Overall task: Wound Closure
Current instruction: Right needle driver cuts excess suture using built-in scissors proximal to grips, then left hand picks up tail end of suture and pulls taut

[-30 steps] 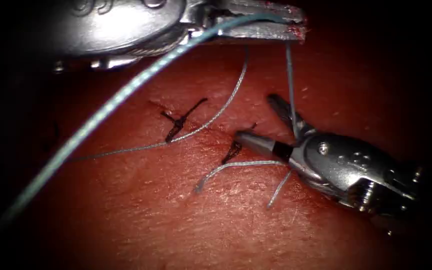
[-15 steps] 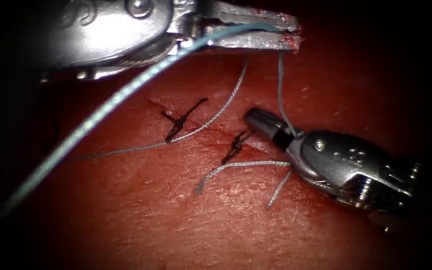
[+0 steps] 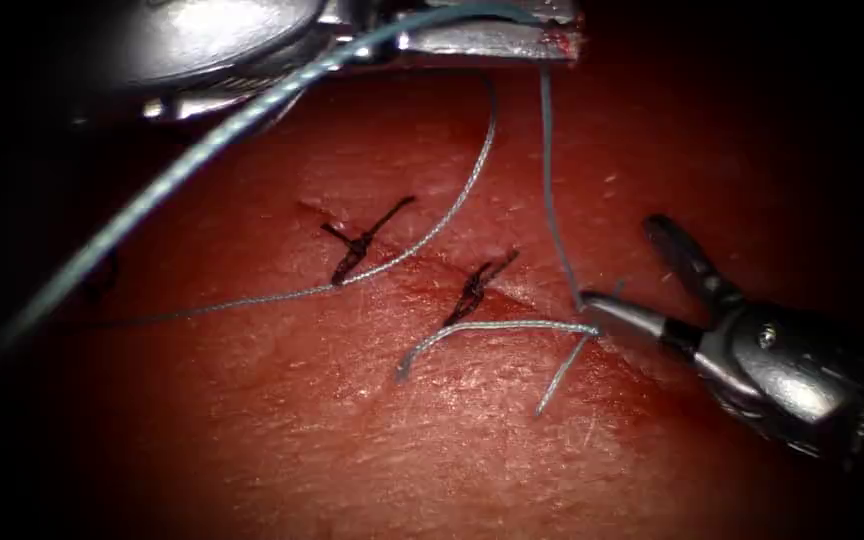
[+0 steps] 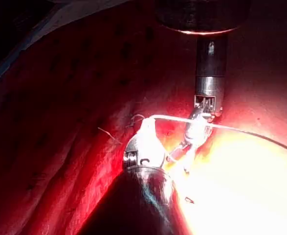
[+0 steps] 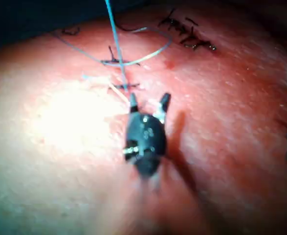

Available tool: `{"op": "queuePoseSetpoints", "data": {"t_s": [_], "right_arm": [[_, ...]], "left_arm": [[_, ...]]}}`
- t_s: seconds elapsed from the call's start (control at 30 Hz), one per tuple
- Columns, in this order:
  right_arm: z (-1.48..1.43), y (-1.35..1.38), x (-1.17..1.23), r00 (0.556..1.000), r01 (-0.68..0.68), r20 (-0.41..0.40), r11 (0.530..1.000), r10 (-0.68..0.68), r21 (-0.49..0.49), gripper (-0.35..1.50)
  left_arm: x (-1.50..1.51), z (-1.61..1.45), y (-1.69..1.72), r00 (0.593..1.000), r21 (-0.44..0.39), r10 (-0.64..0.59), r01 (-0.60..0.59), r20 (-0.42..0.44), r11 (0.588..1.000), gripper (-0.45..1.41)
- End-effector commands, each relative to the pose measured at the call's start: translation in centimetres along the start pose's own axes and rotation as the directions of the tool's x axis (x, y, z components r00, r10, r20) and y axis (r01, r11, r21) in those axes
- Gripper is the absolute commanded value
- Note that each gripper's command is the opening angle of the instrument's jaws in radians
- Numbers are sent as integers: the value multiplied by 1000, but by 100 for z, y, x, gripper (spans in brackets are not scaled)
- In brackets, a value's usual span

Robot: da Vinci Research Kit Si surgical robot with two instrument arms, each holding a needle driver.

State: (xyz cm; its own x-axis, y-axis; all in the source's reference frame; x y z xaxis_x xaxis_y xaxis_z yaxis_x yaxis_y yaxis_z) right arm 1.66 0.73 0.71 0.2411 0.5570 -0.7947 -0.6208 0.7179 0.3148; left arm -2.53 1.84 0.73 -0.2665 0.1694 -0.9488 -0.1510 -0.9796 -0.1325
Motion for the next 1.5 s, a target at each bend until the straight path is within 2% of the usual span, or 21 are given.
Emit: {"op": "queuePoseSetpoints", "data": {"t_s": [0.03,0.23,0.3,0.4,0.47,0.5,0.57,0.63,0.67,0.7,0.77,0.83,0.87,0.93,1.03,1.13,1.17,1.27,1.43,1.47,1.5], "right_arm": [[6,-6,-6,1000,-1,-1,1000,1,10,148],[-3,-1,-8,1000,-5,1,1000,5,10,148],[-18,8,-13,1000,-2,10,1000,2,-15,148],[-28,14,-16,1000,-1,16,999,1,-32,146],[-29,15,-16,1000,0,16,1000,1,-31,146],[-33,16,-17,1000,0,18,999,0,-37,146],[-35,16,-18,1000,1,18,999,0,-37,145],[-36,17,-18,1000,1,18,999,0,-38,145],[-35,17,-18,1000,1,18,999,0,-38,145],[-35,17,-18,1000,1,18,999,0,-39,145],[-34,17,-19,1000,1,18,999,0,-40,145],[-34,17,-19,1000,2,18,999,-1,-39,145],[-34,17,-20,1000,2,17,999,-1,-39,145],[-35,16,-21,1000,3,17,999,-3,-39,145],[-34,15,-25,1000,6,15,999,-5,-40,146],[-35,15,-25,1000,7,14,999,-6,-40,146],[-35,15,-25,1000,7,14,999,-6,-40,146],[-34,14,-25,1000,6,15,999,-6,-43,146],[-36,15,-24,1000,5,16,999,-5,-41,146],[-41,17,-22,1000,16,17,999,-15,-37,145],[-46,19,-20,999,32,19,999,-31,-36,143]], "left_arm": [[-2,6,-3,1000,4,1,-1,1,1000,-45],[-11,-1,-11,999,39,22,-24,39,999,-45],[-32,-11,-29,999,78,29,-32,42,996,-45],[-54,-8,-54,999,156,26,-30,28,987,-45],[-60,-8,-60,999,168,27,-32,32,985,-45],[-85,-11,-75,998,207,35,-45,52,977,-45],[-104,-16,-80,996,229,45,-61,78,971,-45],[-132,-27,-79,996,252,1,-23,87,967,-45],[-139,-30,-77,996,259,-27,5,84,966,-38],[-146,-32,-73,995,267,-67,44,78,963,4],[-159,-37,-62,985,286,-163,139,61,948,34],[-167,-40,-47,977,302,-205,179,55,936,61],[-171,-43,-36,970,308,-238,213,47,927,66],[-175,-51,-7,966,281,-257,238,33,930,89],[-171,-66,26,964,237,-257,236,64,942,103],[-169,-84,55,964,187,-248,227,95,956,104],[-171,-96,76,963,152,-237,217,130,964,101],[-176,-110,96,958,113,-222,203,182,973,99],[-172,-113,105,958,122,-223,203,180,972,67],[-167,-102,110,966,137,-221,203,134,970,46],[-164,-97,113,970,143,-211,193,121,971,39]]}}
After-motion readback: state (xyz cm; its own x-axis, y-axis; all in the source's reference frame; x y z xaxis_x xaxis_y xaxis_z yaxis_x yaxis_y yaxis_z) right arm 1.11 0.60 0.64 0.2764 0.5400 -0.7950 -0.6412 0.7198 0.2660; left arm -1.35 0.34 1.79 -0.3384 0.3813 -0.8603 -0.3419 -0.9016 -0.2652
